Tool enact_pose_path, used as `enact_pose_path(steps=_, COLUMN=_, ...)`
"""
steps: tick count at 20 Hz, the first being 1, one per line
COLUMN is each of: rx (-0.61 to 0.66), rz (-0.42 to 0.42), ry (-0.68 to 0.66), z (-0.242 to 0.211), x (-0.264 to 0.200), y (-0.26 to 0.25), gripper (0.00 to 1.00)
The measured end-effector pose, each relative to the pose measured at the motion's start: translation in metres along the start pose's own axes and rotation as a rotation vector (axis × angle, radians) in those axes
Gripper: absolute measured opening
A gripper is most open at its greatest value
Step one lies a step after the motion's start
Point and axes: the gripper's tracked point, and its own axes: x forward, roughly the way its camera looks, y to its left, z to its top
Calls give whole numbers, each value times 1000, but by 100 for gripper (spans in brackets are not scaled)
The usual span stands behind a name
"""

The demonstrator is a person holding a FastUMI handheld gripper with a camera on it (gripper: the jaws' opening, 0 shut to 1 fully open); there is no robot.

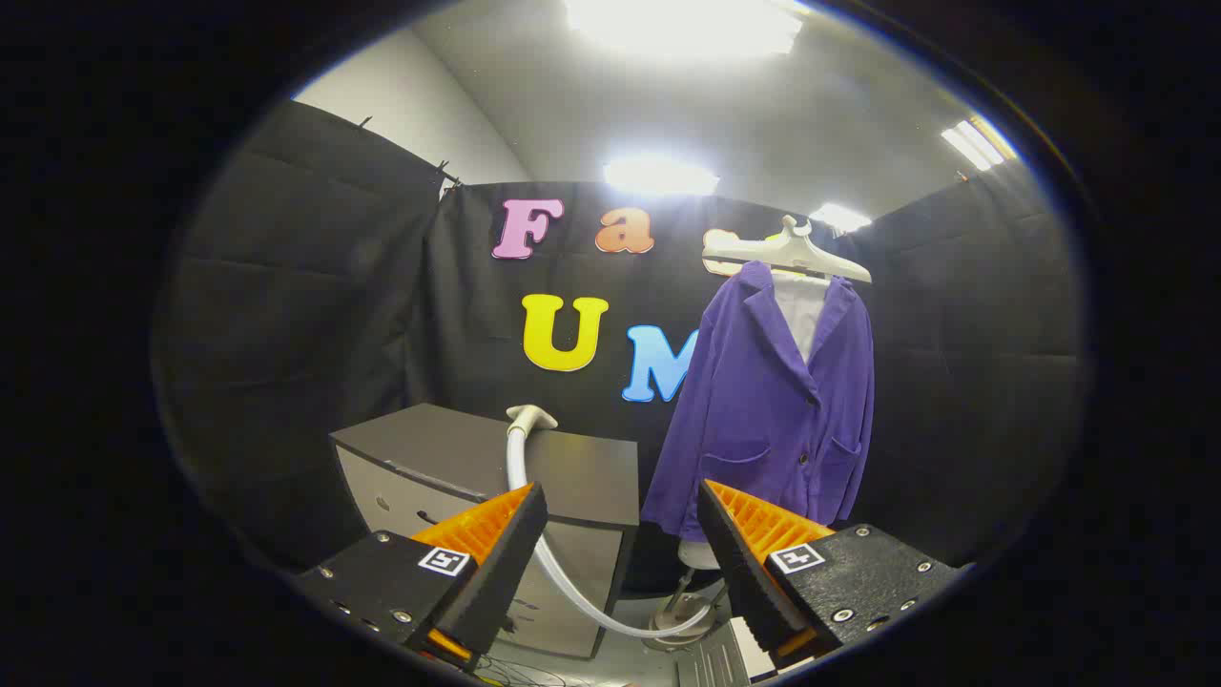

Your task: Iron the clothes twice with a garment steamer, once on the left side and once on the right side.

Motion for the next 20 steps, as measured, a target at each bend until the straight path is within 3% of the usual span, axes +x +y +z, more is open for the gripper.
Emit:
enact_pose_path(steps=8, rx=45, rz=-29, ry=2, z=-6, x=11, y=-54, gripper=97)
enact_pose_path(steps=20, rx=88, rz=46, ry=87, z=-28, x=27, y=-77, gripper=98)
